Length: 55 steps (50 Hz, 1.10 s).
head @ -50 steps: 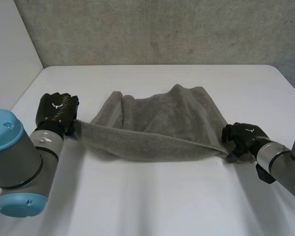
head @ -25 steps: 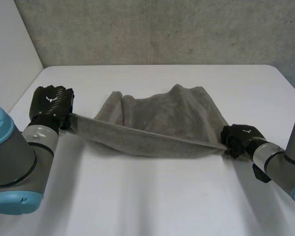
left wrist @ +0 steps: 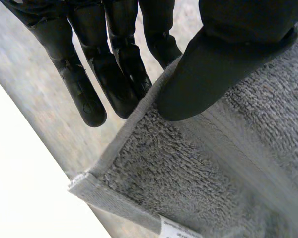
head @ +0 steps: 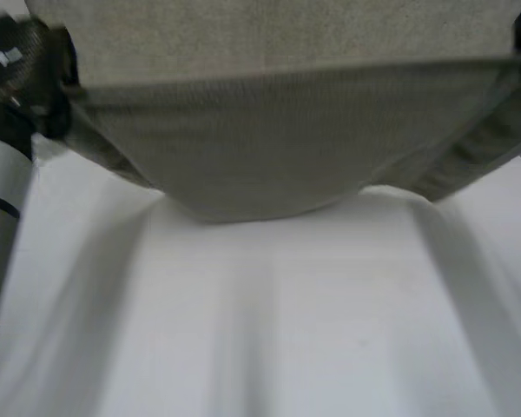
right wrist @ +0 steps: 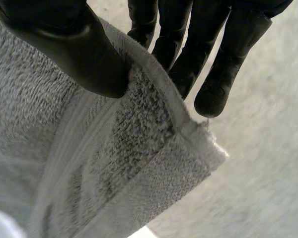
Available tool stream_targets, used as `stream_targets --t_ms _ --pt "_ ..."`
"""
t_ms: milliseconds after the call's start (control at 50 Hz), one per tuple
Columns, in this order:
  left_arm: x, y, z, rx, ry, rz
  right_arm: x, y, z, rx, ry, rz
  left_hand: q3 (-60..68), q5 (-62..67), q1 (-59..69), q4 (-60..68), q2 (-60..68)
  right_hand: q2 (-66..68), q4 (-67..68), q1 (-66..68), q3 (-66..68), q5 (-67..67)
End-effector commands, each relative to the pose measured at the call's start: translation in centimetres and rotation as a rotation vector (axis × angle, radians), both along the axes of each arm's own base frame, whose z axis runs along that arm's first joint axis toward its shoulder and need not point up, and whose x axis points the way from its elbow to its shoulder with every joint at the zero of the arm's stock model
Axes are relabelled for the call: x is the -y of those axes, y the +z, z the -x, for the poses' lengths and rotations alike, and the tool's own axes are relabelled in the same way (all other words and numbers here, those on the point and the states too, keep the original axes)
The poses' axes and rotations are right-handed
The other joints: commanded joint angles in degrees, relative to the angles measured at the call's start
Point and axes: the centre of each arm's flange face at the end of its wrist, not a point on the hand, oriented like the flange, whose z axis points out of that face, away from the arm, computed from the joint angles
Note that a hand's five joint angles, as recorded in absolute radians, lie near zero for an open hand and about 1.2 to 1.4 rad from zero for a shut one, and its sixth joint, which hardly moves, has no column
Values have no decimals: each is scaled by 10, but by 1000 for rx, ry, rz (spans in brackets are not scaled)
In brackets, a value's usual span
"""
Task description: Fold the laundry
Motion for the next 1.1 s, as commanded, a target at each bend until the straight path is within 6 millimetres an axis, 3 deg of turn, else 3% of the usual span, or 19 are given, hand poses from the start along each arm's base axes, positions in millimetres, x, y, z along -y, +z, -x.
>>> stream_targets --t_ms 20,220,380,480,520,540,560,580,600,620,640,660,740,780,860,980,1020,1080,1100 --pt "-19 35 -6 120 -13 -89 -16 42 4 -201 6 -39 103 109 137 102 103 30 33 36 31 31" --pt "28 -25 11 233 -25 -303 28 -37 -21 -405 143 -401 103 109 137 102 103 30 33 36 31 31" --pt "81 -103 31 457 -34 -433 67 -92 -39 -463 126 -476 103 109 137 102 103 30 33 36 31 31" --pt "107 -104 40 476 -23 -380 96 -82 -61 -464 76 -269 103 109 137 102 103 30 33 36 31 31" --pt "138 -58 50 387 26 -170 107 -63 -65 -448 37 -141 103 109 137 102 103 30 33 36 31 31" --pt "138 -57 51 386 26 -169 115 -34 -66 -408 -13 11 103 109 137 102 103 30 33 36 31 31" --pt "148 -22 53 307 60 -24 115 -33 -66 -408 -14 12 103 109 137 102 103 30 33 36 31 31" --pt "148 -21 53 306 60 -22 118 5 -68 -353 -61 198 103 109 137 102 103 30 33 36 31 31" --pt "153 12 52 214 86 103 114 43 -70 -283 -94 362 103 109 137 102 103 30 33 36 31 31" --pt "152 47 47 106 104 221 114 43 -70 -283 -95 364 103 109 137 102 103 30 33 36 31 31" --pt "152 48 47 105 105 222 105 72 -73 -201 -98 481 103 109 137 102 103 30 33 36 31 31" --pt "145 81 40 5 106 322 96 93 -72 -125 -88 549 103 109 137 102 103 30 33 36 31 31" --pt "122 129 31 -187 33 459 82 115 -68 -1 -43 581 103 109 137 102 103 30 33 36 31 31" --pt "121 128 29 -206 21 448 80 114 -68 28 -24 550 103 109 137 102 103 30 33 36 31 31" --pt "126 106 29 -195 17 362 89 76 -72 -13 11 377 103 109 137 102 103 30 33 36 31 31" --pt "139 38 28 -116 26 151 96 3 -77 -145 52 88 103 109 137 102 103 30 33 36 31 31" --pt "138 -24 28 -42 -7 -15 95 -20 -78 -184 66 7 103 109 137 102 103 30 33 36 31 31" --pt "134 -77 29 14 -58 -141 91 -67 -78 -251 94 -139 103 109 137 102 103 30 33 36 31 31" --pt "134 -77 29 14 -58 -141 88 -90 -78 -281 109 -206 103 109 137 102 103 30 33 36 31 31"
